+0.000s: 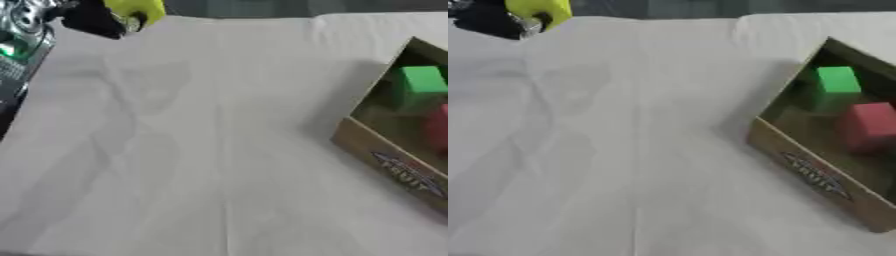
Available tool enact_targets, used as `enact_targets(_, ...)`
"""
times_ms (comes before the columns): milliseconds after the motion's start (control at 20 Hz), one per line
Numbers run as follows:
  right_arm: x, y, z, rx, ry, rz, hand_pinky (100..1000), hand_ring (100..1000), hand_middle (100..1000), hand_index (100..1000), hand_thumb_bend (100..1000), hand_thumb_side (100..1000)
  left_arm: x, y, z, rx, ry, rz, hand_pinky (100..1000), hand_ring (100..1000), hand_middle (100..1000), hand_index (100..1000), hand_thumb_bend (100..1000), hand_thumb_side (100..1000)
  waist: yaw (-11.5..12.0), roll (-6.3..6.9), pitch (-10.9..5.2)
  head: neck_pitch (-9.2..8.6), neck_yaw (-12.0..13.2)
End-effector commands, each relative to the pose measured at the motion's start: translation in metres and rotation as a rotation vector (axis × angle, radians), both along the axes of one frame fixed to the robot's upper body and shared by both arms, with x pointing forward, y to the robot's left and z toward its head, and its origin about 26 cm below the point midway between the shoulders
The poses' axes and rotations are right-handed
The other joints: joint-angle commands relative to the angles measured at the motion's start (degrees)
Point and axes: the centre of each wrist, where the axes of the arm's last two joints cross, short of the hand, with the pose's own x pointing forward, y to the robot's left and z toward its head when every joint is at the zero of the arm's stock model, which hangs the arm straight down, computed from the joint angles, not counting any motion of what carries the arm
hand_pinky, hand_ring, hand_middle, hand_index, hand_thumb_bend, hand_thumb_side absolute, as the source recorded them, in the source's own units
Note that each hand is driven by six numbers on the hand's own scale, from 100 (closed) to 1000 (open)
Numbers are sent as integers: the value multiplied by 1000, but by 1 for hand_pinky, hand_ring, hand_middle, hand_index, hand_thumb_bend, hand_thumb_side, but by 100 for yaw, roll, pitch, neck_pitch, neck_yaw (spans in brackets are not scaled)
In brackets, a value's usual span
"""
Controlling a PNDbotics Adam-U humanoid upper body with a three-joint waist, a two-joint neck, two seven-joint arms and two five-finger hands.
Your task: Pick up the objects with one hand, pass them to the other hand, and then place them into the box on the other side of the table.
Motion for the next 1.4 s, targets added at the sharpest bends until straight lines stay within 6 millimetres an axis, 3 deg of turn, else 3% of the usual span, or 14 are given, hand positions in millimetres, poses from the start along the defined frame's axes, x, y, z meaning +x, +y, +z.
enact_targets(50, -6, -1, 20, -41, -37, 2, 1000, 768, 778, 818, 100, 719, -20, -7, 4, -60, -94, -56, 632, 580, 459, 513, 100, 284, 18, -102, -244, -11, -113)
enact_targets(200, -6, 0, 21, -39, -39, 9, 1000, 767, 778, 818, 100, 718, -27, -12, -12, -114, -112, -86, 627, 573, 453, 513, 100, 254, 29, -116, -277, -24, -145)
enact_targets(250, -6, 0, 22, -39, -39, 11, 1000, 767, 778, 818, 100, 713, -28, -14, -17, -127, -114, -89, 626, 572, 452, 513, 100, 291, 31, -119, -287, -23, -140)
enact_targets(600, -6, 1, 23, -34, -44, 15, 1000, 767, 778, 818, 100, 708, -31, -17, -41, -174, -134, -83, 613, 558, 439, 507, 100, 304, 67, -131, -325, -2, -21)
enact_targets(650, -7, 1, 23, -33, -44, 14, 1000, 767, 778, 817, 100, 709, -31, -18, -44, -180, -137, -86, 612, 556, 437, 505, 100, 268, 73, -133, -330, 7, -12)
enact_targets(750, -7, 1, 23, -32, -43, 14, 1000, 767, 777, 817, 100, 707, -31, -19, -49, -194, -143, -97, 609, 553, 433, 502, 100, 310, 83, -139, -340, 22, -10)
enact_targets(1400, -7, 0, 20, -22, -39, 10, 1000, 766, 777, 817, 100, 707, -33, -34, -74, -266, -110, -227, 600, 543, 422, 492, 100, 356, 104, -182, -377, 109, -298)
